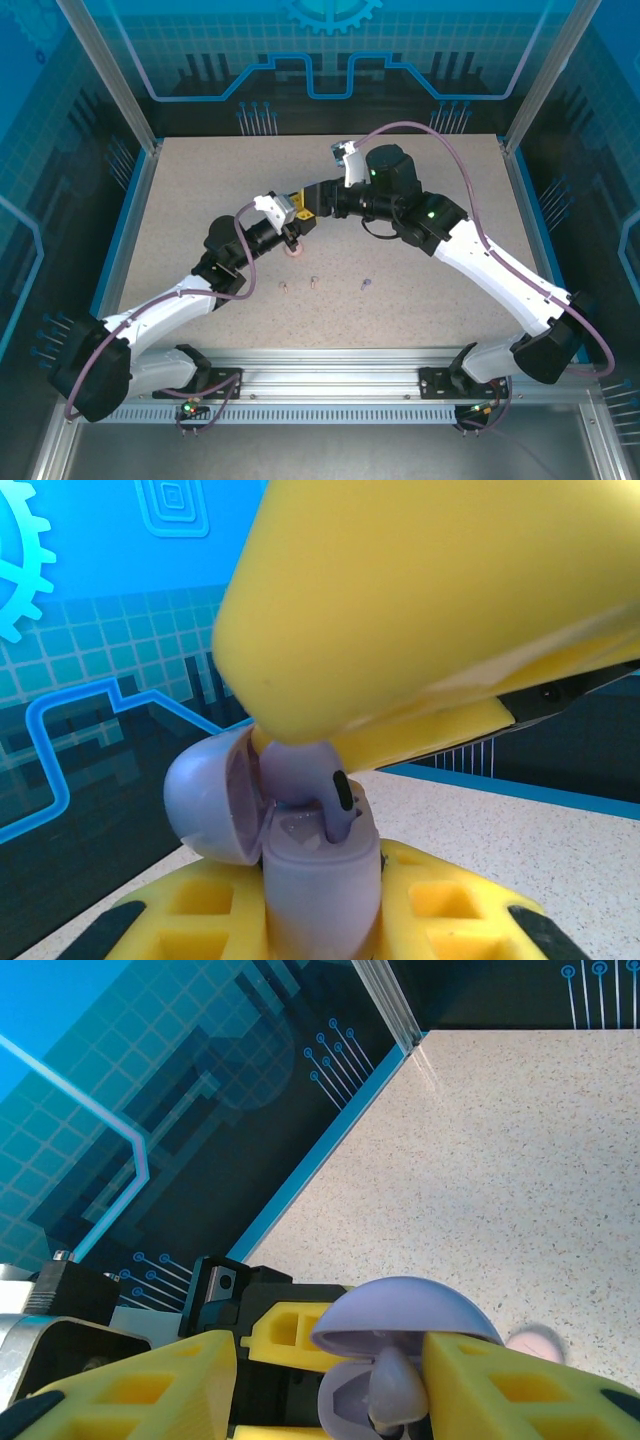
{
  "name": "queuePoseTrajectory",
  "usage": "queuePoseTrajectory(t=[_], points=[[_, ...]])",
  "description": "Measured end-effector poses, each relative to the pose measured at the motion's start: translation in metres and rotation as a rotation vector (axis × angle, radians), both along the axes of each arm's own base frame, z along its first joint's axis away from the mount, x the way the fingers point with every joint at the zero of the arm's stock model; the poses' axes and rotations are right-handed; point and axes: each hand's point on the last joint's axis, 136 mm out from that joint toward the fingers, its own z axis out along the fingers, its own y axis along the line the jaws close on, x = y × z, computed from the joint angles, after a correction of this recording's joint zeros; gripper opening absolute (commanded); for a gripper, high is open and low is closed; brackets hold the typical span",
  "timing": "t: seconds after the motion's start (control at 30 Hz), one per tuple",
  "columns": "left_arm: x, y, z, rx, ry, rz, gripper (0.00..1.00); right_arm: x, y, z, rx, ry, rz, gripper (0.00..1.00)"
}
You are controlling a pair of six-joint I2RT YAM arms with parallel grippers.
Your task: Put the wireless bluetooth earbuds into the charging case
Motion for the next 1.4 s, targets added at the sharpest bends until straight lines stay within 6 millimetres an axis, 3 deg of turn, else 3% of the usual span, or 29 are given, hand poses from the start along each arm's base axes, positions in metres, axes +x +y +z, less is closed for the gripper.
queuePoseTrajectory(t=[0.3,0.73,1.07,1.4], points=[[0.000,0.001,0.003,-0.007,-0.010,0.003,0.00,-0.002,0.002,0.004,0.006,-0.006,0.008,0.54],[-0.001,0.002,0.008,-0.019,-0.027,0.007,0.00,-0.010,0.005,0.014,-0.009,-0.076,0.079,0.67],[0.000,0.001,0.005,-0.012,-0.016,0.006,0.00,-0.034,-0.010,0.055,0.077,-0.160,0.110,0.65],[0.000,0.001,0.004,-0.009,-0.013,0.006,0.00,-0.032,-0.007,0.036,0.058,-0.118,0.110,0.60]])
